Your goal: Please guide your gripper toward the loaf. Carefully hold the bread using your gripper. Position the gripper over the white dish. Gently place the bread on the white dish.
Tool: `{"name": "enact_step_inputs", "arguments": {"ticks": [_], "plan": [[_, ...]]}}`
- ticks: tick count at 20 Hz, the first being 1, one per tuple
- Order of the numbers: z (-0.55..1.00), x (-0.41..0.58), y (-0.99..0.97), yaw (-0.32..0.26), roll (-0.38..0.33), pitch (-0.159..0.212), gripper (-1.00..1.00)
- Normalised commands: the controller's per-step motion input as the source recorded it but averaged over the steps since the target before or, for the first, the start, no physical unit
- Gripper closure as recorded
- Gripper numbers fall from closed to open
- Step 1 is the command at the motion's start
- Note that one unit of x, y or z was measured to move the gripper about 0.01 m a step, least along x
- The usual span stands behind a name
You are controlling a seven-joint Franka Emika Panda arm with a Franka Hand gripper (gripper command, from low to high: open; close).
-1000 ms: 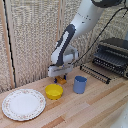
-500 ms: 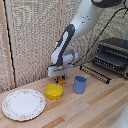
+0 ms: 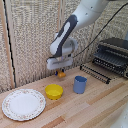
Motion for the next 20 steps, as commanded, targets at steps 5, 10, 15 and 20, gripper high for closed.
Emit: {"name": "enact_step_inputs", "arguments": {"ticks": [5, 10, 15, 20], "plan": [[0.93, -0.057, 0.68, -0.003, 0.025, 0.0, 1.0], [0.71, -0.175, 0.82, 0.0, 0.003, 0.0, 1.0], [0.31, -0.175, 0.91, 0.0, -0.005, 0.007, 1.0], [-0.04, -0.104, 0.98, 0.0, -0.01, 0.005, 1.0]]}}
